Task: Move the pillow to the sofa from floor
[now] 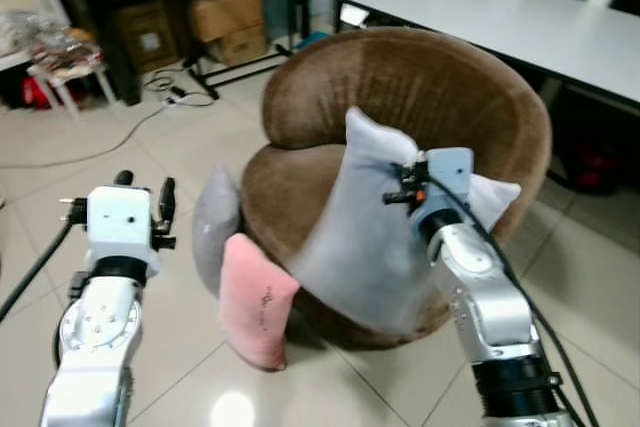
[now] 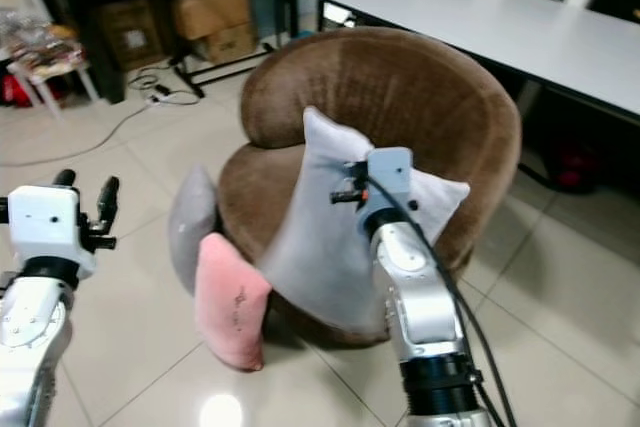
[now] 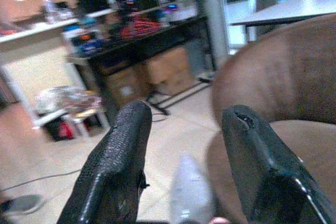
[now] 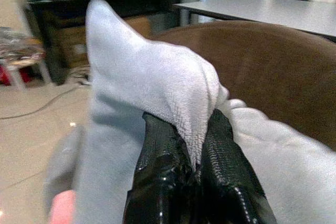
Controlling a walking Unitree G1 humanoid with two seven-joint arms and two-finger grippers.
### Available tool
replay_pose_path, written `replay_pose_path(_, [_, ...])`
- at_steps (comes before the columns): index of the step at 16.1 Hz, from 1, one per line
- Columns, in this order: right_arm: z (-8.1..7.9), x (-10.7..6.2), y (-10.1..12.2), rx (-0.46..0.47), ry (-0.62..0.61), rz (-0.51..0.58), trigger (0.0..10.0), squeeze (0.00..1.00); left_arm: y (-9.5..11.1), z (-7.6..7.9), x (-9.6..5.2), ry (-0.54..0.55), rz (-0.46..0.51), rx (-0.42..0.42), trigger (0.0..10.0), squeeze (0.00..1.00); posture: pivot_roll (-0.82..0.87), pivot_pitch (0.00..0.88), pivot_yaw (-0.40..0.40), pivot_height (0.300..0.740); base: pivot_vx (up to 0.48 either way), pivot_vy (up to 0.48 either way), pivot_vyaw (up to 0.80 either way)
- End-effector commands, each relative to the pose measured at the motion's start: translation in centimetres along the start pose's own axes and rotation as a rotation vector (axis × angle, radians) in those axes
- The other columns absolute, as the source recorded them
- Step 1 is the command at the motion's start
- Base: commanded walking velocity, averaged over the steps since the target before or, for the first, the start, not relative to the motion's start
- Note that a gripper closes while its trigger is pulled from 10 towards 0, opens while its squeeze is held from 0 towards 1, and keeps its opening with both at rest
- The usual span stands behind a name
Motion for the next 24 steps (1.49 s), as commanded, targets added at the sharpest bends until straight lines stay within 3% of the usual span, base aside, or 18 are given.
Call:
replay_pose_path(1, [0.3,0.1,1.4,0.008,-0.009,0.060,10.0,0.00,0.6,0.0,0.2,-0.006,0.020,-0.002,10.0,0.00,0.02,0.000,-0.009,0.740,0.289,0.000,-0.80])
replay_pose_path(4, [0.4,0.2,1.6,-0.001,-0.010,0.070,10.0,0.00,0.7,0.0,0.3,-0.001,0.023,-0.005,10.0,0.00,0.03,0.000,-0.011,0.740,0.290,0.000,-0.80])
replay_pose_path(24, [-0.1,0.8,2.9,0.002,0.003,0.120,10.0,0.00,0.7,-0.1,0.3,-0.008,0.020,-0.009,10.0,0.00,0.05,0.000,-0.023,0.740,0.289,0.000,0.00])
Point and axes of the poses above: a point about 5 cm out from each wrist's last joint towards the gripper, its own x axis pointing out of the wrist towards the gripper, its own y axis along the axis of the wrist's last joint, z = x × y, the point moved 4 cm from there along x, pointing out of the wrist towards the gripper, and after that the axes turned 5 degrees about -x, right-handed, at the moved point
